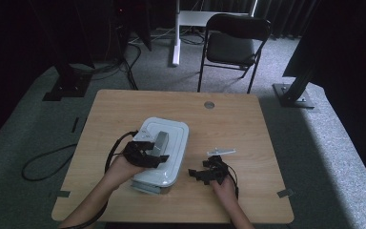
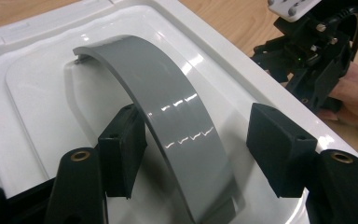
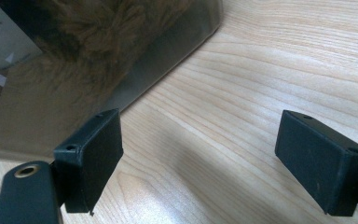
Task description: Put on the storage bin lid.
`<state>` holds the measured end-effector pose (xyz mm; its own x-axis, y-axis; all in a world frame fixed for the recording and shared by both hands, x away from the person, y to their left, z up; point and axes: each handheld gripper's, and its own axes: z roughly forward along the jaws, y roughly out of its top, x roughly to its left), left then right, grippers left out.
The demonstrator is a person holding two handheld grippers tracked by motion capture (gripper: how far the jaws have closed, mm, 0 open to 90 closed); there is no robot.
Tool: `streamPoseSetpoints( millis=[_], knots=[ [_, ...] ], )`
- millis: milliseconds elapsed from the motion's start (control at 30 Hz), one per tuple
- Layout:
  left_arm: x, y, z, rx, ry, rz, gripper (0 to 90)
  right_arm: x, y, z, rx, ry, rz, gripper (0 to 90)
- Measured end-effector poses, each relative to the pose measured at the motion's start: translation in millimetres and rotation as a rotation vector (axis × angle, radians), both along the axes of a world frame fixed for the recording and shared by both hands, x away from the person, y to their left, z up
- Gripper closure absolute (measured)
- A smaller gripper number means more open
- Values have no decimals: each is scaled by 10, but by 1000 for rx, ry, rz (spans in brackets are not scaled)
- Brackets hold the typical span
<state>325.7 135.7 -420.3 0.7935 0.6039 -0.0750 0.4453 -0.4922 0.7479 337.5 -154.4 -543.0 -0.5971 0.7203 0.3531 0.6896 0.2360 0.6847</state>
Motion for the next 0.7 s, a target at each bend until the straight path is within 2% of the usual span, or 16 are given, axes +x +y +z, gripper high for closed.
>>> streamPoseSetpoints(
  millis=[33, 100, 133, 200, 300, 367, 467, 533, 600, 700],
  knots=[
    [3, 5, -7, 3, -1, -3, 387, -1, 2, -1, 0, -1, 1, 143],
    [-26, -36, -29, 45, -33, 20, 410, -5, 9, -3, -1, 1, 1, 143],
    [-22, -40, -20, 49, -23, 5, 409, -8, 11, -4, -1, 2, 2, 143],
    [2, -27, -13, 45, -8, -7, 398, -13, 13, -5, -2, 1, 5, 143],
    [-1, -54, -5, 54, -9, -16, 366, -9, 4, -6, 2, 1, 2, 143],
    [3, -52, 10, 46, -9, -16, 352, -4, -7, -7, 1, -1, 0, 143],
    [17, -23, 34, 25, -2, 4, 309, 0, -23, -5, 1, 0, -5, 143],
    [16, -8, 54, 30, -10, 19, 278, 4, -36, -5, 4, -1, -7, 143],
    [16, 5, 74, 29, -5, 26, 210, 6, -45, -2, 3, -2, -9, 143],
    [14, 29, 93, 32, 2, 33, 199, 9, -51, 0, 6, -1, -13, 143]
  ],
)
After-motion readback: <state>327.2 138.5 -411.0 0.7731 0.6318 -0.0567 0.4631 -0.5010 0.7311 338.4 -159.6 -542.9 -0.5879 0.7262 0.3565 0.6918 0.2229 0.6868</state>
